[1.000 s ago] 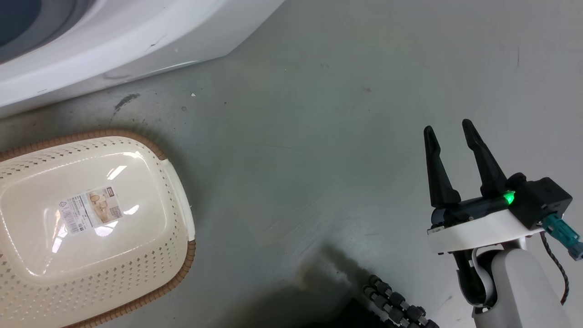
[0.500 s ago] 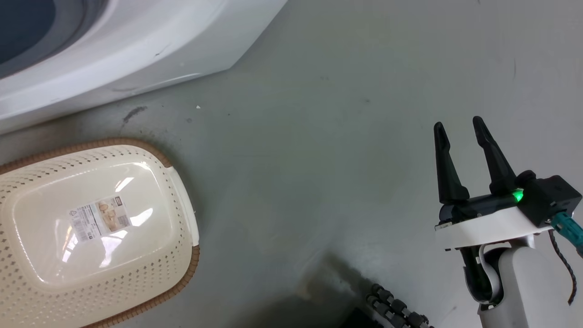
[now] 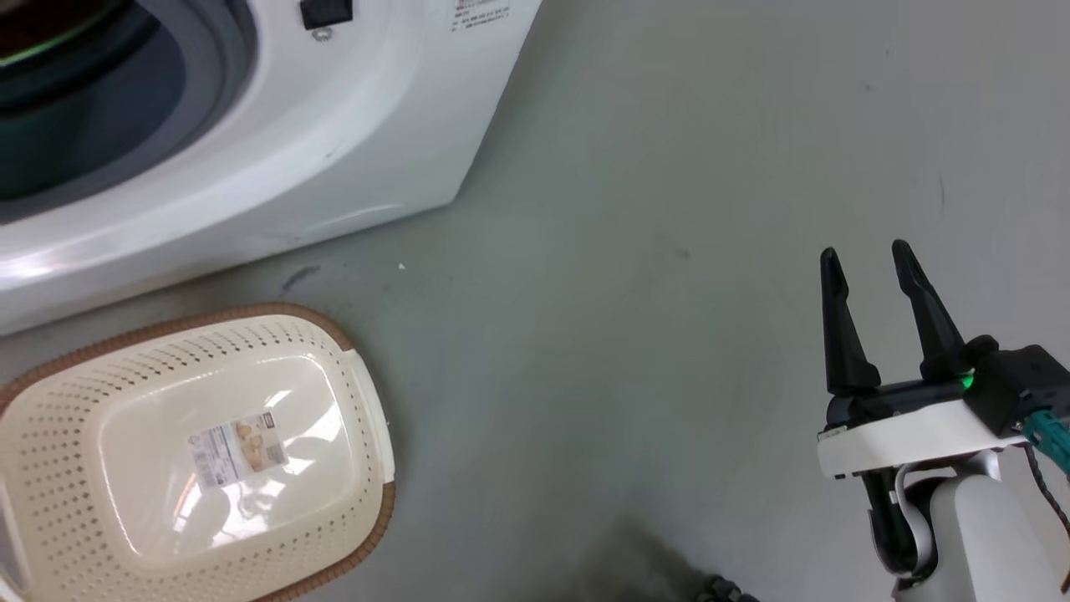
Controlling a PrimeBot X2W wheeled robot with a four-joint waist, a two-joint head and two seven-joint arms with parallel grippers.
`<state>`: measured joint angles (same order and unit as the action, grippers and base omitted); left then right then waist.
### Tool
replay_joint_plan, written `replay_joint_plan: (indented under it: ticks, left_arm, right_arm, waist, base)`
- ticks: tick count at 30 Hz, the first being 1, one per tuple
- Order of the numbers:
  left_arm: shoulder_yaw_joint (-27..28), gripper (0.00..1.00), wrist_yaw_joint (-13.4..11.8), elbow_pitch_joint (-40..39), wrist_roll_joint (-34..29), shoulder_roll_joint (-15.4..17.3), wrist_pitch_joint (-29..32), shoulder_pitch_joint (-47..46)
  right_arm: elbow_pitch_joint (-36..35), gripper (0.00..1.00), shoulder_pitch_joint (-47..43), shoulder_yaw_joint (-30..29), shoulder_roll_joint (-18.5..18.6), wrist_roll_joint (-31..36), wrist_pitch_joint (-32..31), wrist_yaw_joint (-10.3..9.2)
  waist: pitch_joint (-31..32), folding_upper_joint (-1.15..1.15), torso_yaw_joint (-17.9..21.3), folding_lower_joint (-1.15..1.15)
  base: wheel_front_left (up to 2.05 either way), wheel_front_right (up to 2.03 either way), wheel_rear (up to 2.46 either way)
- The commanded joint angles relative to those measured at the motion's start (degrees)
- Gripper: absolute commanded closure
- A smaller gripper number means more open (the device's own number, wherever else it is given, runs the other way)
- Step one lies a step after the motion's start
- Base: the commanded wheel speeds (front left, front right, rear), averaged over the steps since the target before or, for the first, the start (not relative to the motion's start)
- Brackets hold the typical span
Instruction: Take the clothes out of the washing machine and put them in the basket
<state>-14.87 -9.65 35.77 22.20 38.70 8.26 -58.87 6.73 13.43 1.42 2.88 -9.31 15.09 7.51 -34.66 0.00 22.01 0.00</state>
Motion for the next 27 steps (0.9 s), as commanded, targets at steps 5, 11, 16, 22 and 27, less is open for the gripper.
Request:
replay_joint_plan:
  ticks: [5,11,16,22,27]
  left_arm:
    - [2.24,1.00,0.33,3.13,3.29,-3.14,-8.44,5.47]
    - [2.87,1.00,0.33,3.93,4.88,-6.56,-16.02,10.37]
    - [2.80,1.00,0.84,2.64,5.68,-8.60,-20.10,13.71]
    - [2.72,1.00,0.90,-1.69,5.79,-10.07,-22.45,18.22]
    - [2.66,1.00,0.55,-6.81,5.98,-10.64,-22.98,23.50]
  right_arm:
    - [0.29,0.00,-2.00,-1.01,-0.01,1.24,0.10,-0.04]
    - [0.22,0.00,-3.87,-1.82,0.01,2.97,0.10,-0.04]
    - [0.18,0.00,-5.41,-2.67,0.01,4.10,0.10,-0.04]
    - [-0.42,0.00,-7.20,-3.39,0.01,5.17,-0.83,-0.04]
    - [-1.79,0.00,-8.92,-3.83,0.01,5.95,-2.15,-0.04]
  waist:
    - [6.43,0.00,-1.68,0.00]
    - [12.35,0.00,-3.93,0.00]
    - [16.64,0.00,-5.96,0.00]
    - [20.85,0.00,-8.28,0.00]
    - [23.95,0.00,-10.07,0.00]
  base:
    - [0.00,0.00,0.00]
    - [0.00,0.00,0.00]
    - [0.00,0.00,0.00]
    - [0.00,0.00,0.00]
    - [0.00,0.00,0.00]
